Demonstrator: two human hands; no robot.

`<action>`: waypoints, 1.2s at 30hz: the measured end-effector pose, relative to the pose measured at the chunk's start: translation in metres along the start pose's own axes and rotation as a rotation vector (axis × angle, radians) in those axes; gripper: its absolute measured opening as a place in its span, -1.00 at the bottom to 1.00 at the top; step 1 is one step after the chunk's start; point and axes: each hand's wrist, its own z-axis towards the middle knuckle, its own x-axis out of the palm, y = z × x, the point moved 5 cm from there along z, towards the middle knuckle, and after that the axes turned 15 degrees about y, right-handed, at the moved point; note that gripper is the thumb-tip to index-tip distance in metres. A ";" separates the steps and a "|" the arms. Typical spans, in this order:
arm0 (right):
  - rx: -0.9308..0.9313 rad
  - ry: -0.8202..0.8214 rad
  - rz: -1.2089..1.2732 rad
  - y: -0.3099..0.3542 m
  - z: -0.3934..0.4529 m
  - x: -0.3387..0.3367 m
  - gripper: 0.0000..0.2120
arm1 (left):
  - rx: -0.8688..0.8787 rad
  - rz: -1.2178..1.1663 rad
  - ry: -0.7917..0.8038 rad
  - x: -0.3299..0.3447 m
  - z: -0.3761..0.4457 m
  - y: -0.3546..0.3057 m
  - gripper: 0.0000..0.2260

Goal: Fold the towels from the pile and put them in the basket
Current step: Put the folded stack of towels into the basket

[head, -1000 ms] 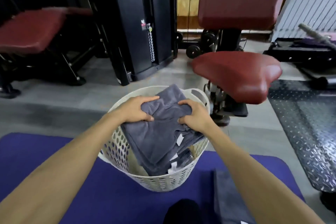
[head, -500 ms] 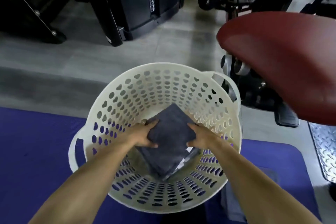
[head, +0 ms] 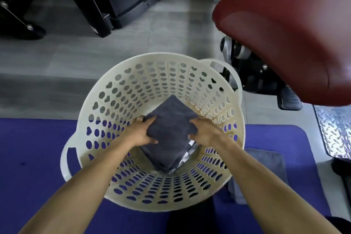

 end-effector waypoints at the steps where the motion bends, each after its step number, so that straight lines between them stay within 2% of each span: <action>1: -0.029 -0.071 0.067 0.004 -0.013 -0.006 -0.41 | 0.020 -0.013 -0.084 -0.007 -0.008 -0.009 -0.17; 3: -0.120 -0.257 0.230 0.009 -0.049 -0.018 -0.57 | 0.151 -0.125 -0.304 -0.019 -0.032 -0.035 -0.41; 5: -0.249 -0.443 0.385 0.009 -0.097 -0.023 -0.65 | 0.311 -0.383 -0.444 -0.022 -0.063 -0.065 -0.61; 8: -0.355 -0.624 0.517 -0.013 -0.165 -0.011 -0.75 | 0.524 -0.660 -0.458 -0.012 -0.112 -0.123 -0.72; 12: -0.265 -0.753 0.673 -0.088 -0.230 0.036 -0.83 | 0.734 -0.659 -0.463 0.019 -0.152 -0.199 -0.79; 17: -0.030 -0.774 0.832 -0.208 -0.247 0.118 -0.86 | 0.877 -0.474 -0.457 0.095 -0.147 -0.282 -0.82; 21: 0.098 -0.756 0.950 -0.286 -0.226 0.174 -0.93 | 0.784 -0.333 -0.290 0.155 -0.061 -0.330 -0.83; 25: 0.205 -0.646 0.988 -0.338 -0.201 0.206 -0.95 | 0.623 -0.151 -0.122 0.192 0.045 -0.353 -0.81; 29: 0.277 -0.608 0.969 -0.378 -0.186 0.224 -0.96 | 0.491 0.130 -0.075 0.197 0.117 -0.369 -0.60; 32: 0.301 -0.642 0.992 -0.400 -0.175 0.235 -0.95 | 0.430 0.323 0.053 0.203 0.153 -0.376 -0.40; 34: 0.304 -0.667 1.020 -0.406 -0.165 0.236 -0.93 | 0.427 0.346 0.132 0.206 0.163 -0.374 -0.32; 36: 0.296 -0.676 0.994 -0.407 -0.151 0.233 -0.93 | 0.434 0.331 0.139 0.203 0.169 -0.370 -0.28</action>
